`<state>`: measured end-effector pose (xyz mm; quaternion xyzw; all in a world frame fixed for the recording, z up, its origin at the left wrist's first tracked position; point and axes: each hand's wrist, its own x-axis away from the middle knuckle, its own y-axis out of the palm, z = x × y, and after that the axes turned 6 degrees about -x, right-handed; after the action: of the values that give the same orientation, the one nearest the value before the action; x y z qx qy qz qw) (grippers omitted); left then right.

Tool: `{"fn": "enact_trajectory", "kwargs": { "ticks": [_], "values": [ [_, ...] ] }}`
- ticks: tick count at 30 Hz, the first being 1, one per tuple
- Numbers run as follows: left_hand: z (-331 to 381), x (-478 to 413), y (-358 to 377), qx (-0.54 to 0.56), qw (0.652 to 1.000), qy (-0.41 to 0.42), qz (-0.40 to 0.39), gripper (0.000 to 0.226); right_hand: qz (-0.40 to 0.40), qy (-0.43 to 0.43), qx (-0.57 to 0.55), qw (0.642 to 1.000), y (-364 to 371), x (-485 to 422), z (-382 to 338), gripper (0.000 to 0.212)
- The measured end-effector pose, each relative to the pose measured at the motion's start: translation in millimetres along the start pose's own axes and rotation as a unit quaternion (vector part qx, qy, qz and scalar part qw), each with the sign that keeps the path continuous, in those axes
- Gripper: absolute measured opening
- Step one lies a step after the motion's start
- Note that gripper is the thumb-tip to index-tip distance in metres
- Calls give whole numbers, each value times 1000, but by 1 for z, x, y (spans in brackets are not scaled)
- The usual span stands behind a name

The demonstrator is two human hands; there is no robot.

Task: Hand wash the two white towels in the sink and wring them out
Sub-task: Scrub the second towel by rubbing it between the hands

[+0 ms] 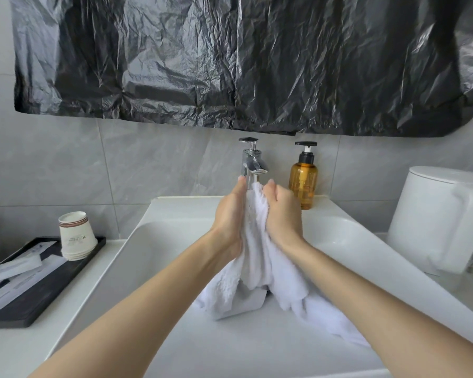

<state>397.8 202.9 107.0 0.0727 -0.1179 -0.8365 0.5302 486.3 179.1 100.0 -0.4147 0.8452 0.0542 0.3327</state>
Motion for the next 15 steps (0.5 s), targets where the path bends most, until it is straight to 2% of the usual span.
{"fn": "enact_trajectory", "kwargs": {
  "ticks": [3,4,7,11,15],
  "values": [
    [1,-7,-6,-22,999,32,28,50,-38,-93,14,995,6,28,-5,48],
    [1,-6,-7,-24,999,34,33,49,-40,-90,16,995,7,24,-3,49],
    [-2,-2,-4,-21,1000,11,9,51,-9,3,4,1000,1,-1,3,49],
    [-1,-7,-9,-21,999,17,27,53,-38,-94,17,995,7,28,6,49],
    [-2,-3,-2,-9,1000,-4,5,48,-15,-16,15,1000,2,-1,8,50]
  ]
}}
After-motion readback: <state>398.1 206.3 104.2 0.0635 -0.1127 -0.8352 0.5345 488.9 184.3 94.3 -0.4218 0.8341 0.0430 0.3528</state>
